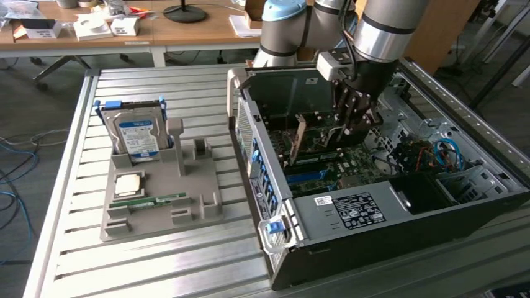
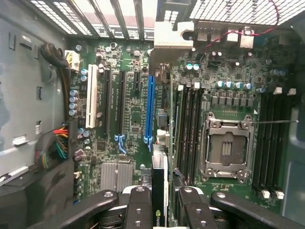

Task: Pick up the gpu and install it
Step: 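Insert the gpu into the slot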

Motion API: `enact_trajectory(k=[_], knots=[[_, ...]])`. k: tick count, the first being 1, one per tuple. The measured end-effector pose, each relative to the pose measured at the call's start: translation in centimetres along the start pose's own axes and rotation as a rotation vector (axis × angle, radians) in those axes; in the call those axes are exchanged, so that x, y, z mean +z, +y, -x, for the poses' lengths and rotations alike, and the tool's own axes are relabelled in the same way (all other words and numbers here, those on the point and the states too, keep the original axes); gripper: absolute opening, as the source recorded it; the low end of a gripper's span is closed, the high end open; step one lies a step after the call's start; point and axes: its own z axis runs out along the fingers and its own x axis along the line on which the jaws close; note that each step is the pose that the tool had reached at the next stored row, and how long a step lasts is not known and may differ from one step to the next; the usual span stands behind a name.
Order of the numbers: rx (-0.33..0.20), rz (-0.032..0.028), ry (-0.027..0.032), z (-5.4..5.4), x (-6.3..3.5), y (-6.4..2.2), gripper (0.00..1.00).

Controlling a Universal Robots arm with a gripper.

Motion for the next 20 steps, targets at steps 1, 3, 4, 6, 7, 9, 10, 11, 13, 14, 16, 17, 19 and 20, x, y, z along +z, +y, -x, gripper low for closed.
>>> enact_trajectory(k=[1, 3, 4, 6, 7, 9, 10, 11, 13, 14, 16, 17, 19, 20], knots=[[0.000, 0.0000, 0.0000, 0.00, 0.18, 0.05, 0.26], [0.000, 0.0000, -0.0001, 0.00, 0.54, 0.16, 0.26], [0.000, 0.0000, -0.0001, 0.00, 0.71, 0.19, 0.26], [0.000, 0.0000, 0.0000, -0.01, 0.73, 0.18, 0.26], [0.000, 0.0000, 0.0001, -0.01, 0.73, 0.19, 0.26], [0.000, -0.0013, 0.0001, 0.01, 0.73, 0.46, 0.26], [0.000, -0.0018, 0.0000, 0.01, 0.75, 0.61, 0.26], [0.000, -0.0018, 0.0000, 0.01, 0.79, 0.76, 0.26], [0.001, -0.0017, 0.0002, -0.05, 0.88, 0.84, 0.26], [0.002, -0.0018, 0.0003, -0.15, 0.92, 0.85, 0.26], [0.010, -0.0019, 0.0001, -0.30, 0.99, 0.86, 0.26], [0.014, -0.0019, 0.0001, -0.35, 1.02, 0.87, 0.26], [0.017, -0.0020, 0.0000, -0.36, 1.03, 0.87, 0.26], [0.017, -0.0019, 0.0001, -0.37, 1.03, 0.86, 0.26]])
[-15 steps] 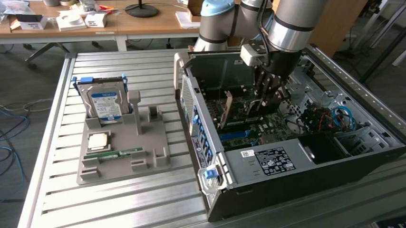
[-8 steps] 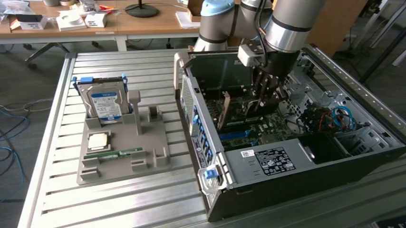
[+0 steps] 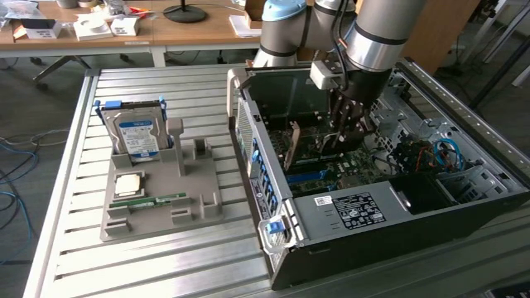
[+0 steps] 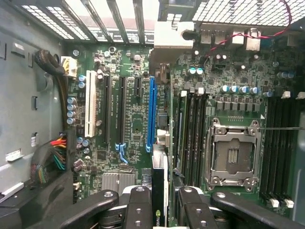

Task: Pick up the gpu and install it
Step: 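Insert the gpu into the slot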

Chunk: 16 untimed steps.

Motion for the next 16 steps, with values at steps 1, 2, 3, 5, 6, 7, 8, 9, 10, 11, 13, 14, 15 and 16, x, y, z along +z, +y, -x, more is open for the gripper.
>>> enact_trajectory(k=[1, 2, 3, 5, 6, 7, 8, 9, 10, 11, 13, 14, 15, 16], knots=[[0.000, 0.0000, 0.0000, 0.0, 0.00, 0.00, 0.26], [0.000, 0.0000, 0.0002, -0.2, -0.01, -0.01, 0.26], [0.000, 0.0000, 0.0000, -0.3, 0.00, 0.00, 0.26], [0.001, -0.0001, 0.0000, -0.4, 0.00, 0.02, 0.26], [0.001, 0.0000, 0.0000, -0.4, 0.00, 0.04, 0.26], [0.001, 0.0000, 0.0001, -0.4, 0.01, 0.10, 0.26], [0.002, 0.0000, 0.0001, -0.4, 0.02, 0.22, 0.26], [0.002, -0.0001, -0.0001, -0.4, 0.05, 0.41, 0.26], [0.003, 0.0000, 0.0000, -0.4, 0.06, 0.61, 0.26], [0.004, -0.0001, 0.0000, -0.4, 0.09, 0.74, 0.26], [0.006, 0.0000, 0.0000, -0.4, 0.31, 0.92, 0.26], [0.007, 0.0000, 0.0000, -0.4, 0.49, 1.02, 0.26], [0.008, -0.0001, 0.0000, -0.4, 0.67, 1.12, 0.26], [0.010, -0.0001, 0.0000, -0.4, 0.83, 1.23, 0.26]])
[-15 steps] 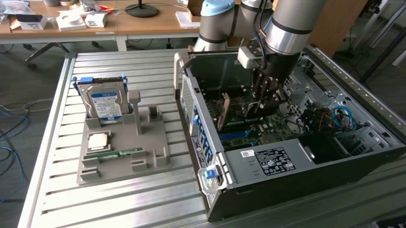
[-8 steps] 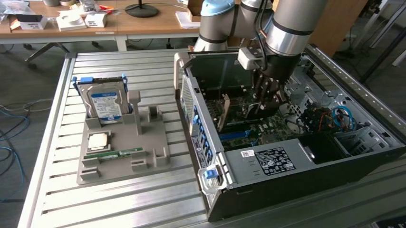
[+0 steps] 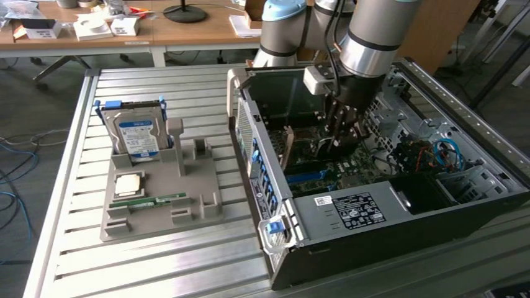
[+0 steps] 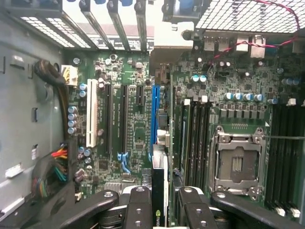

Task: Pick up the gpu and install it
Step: 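Insert the gpu into the slot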

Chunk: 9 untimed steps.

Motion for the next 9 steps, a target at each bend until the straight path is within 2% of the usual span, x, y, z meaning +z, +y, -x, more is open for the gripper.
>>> enact_trajectory(k=[5, 9], knots=[[0.001, -0.0001, -0.0001, 0.00, 0.17, 0.12, 0.26], [0.001, 0.0000, 0.0000, 0.00, 0.69, 0.30, 0.26]])
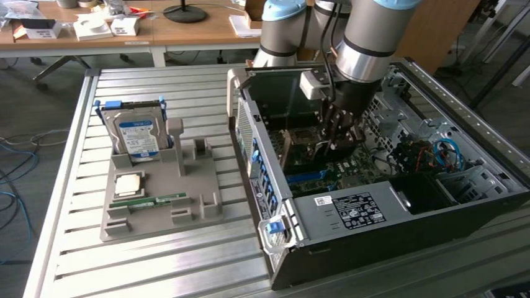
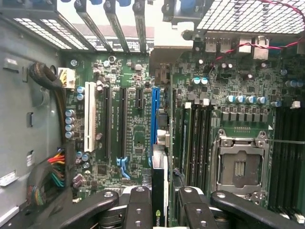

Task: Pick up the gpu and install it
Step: 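Insert the gpu into the slot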

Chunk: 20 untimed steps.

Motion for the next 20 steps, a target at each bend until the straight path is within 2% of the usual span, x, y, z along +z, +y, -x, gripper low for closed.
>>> enact_trajectory(k=[12, 16, 20], knots=[[0.000, 0.0000, 0.0001, -0.4, 0.23, 0.57, 0.26], [0.000, -0.0001, 0.0000, -0.4, 0.26, 1.14, 0.26], [0.000, 0.0000, 0.0000, -0.7, 0.28, 1.33, 0.26]])
